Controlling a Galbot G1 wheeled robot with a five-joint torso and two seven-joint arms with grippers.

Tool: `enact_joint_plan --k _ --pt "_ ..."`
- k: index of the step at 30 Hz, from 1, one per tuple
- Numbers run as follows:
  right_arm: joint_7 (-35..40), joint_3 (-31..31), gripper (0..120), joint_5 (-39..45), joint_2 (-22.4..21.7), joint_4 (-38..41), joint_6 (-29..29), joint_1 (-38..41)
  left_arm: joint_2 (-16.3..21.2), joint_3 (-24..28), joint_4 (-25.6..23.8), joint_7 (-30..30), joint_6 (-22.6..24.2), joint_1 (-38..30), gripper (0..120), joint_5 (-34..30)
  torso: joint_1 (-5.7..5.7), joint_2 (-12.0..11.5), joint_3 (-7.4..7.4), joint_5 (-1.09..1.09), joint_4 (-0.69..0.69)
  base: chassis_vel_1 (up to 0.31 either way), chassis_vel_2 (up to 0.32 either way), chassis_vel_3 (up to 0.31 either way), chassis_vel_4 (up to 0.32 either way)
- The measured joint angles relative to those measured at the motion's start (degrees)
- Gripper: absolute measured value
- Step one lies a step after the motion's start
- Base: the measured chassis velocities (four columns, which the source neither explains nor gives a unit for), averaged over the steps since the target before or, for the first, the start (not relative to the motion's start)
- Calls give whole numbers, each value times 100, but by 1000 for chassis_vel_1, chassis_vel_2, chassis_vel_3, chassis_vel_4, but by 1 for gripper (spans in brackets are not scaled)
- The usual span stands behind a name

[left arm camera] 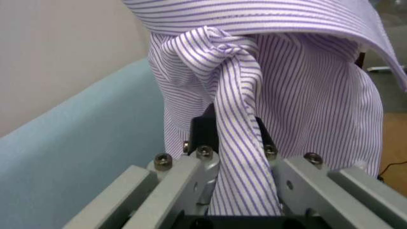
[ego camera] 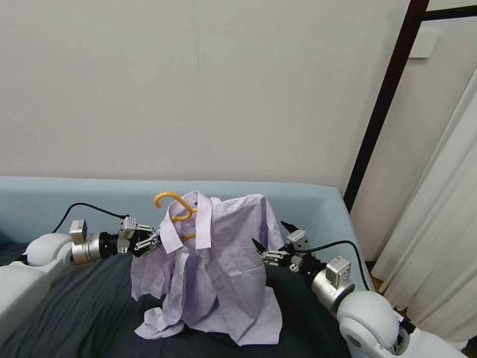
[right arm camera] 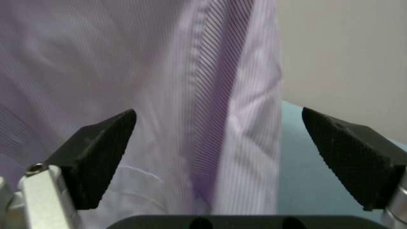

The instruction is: Pick up the clothes from the sofa and hang them on the clothes hanger.

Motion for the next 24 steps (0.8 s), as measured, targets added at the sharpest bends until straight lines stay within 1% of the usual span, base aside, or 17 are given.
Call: enact_joint_plan --k 1,2,5,6,7,9,11,12,13,15,16,17,20,21,22,24 --pt "0 0 99 0 0 0 0 0 0 0 0 0 0 0 1 0 0 0 0 0 0 0 0 0 0" --pt "11 -7 97 -28 1 -15 -14 11 6 0 -5 3 0 2 1 -2 0 0 0 0 0 0 0 0 0" --pt "209 -11 83 -168 -53 -92 -256 98 54 1 -29 35 -3 21 1 -19 0 0 0 1 -2 0 0 0 0" --pt "211 6 79 -191 -70 -100 -279 105 57 1 -29 40 -6 26 1 -21 0 0 0 1 -2 0 0 0 0" --pt "211 6 79 -191 -70 -100 -279 105 57 1 -29 40 -6 26 1 -21 0 0 0 1 -2 0 0 0 0" --pt "117 88 67 -255 -138 -121 -307 129 56 1 -22 51 -15 30 1 -25 0 0 0 1 -2 0 0 0 0" --pt "2 171 60 -248 -189 -129 -303 135 38 1 -1 53 -16 21 1 -25 0 0 0 1 -2 0 0 0 0" --pt "2 171 60 -248 -189 -129 -303 135 38 1 -1 53 -16 21 1 -25 0 0 0 1 -2 0 0 0 0" --pt "-71 207 57 -224 -213 -131 -285 135 26 1 9 54 -16 11 1 -25 0 0 0 1 -2 0 0 0 0" --pt "-344 302 46 -14 -292 -135 -68 121 -3 1 28 54 -17 -16 1 -25 0 0 0 1 -2 0 0 0 0" --pt "-438 324 42 72 -316 -133 14 108 -9 1 32 54 -18 -22 1 -25 0 0 1 1 -2 0 0 0 0" --pt "-438 324 42 72 -316 -133 14 108 -9 1 32 54 -18 -22 1 -25 0 0 1 1 -2 0 0 0 0" --pt "-794 383 29 190 -369 -135 248 65 -14 4 34 54 -18 -31 1 -25 0 0 0 1 -2 0 0 0 0" --pt "-794 383 29 190 -369 -135 248 65 -14 4 34 54 -18 -31 1 -25 0 0 0 1 -2 0 0 0 0" --pt "-997 419 22 187 -391 -166 344 53 -14 6 34 54 -19 -33 1 -25 0 0 0 1 -2 0 0 0 0" --pt "-1080 437 17 187 -400 -179 375 53 -14 6 34 54 -20 -33 1 -24 0 0 0 1 -2 0 0 0 0"
